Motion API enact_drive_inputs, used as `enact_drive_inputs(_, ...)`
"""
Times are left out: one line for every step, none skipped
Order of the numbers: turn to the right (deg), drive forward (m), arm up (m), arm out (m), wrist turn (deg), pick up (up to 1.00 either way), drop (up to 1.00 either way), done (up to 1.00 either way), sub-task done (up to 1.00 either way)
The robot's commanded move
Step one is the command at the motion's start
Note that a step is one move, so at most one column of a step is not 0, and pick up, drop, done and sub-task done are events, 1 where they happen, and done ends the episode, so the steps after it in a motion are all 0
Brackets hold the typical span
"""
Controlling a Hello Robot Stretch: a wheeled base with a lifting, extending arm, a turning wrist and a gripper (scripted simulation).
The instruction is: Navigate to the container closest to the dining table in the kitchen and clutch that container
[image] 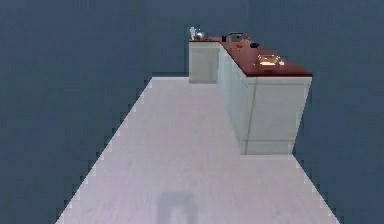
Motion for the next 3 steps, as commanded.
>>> enact_drive_inputs(0.0,1.0,0.0,0.0,0.0,0.0,0.0,0.0,0.0)
enact_drive_inputs(0.0,1.0,0.0,0.0,0.0,0.0,0.0,0.0,0.0)
enact_drive_inputs(0.0,1.0,0.0,0.0,0.0,0.0,0.0,0.0,0.0)
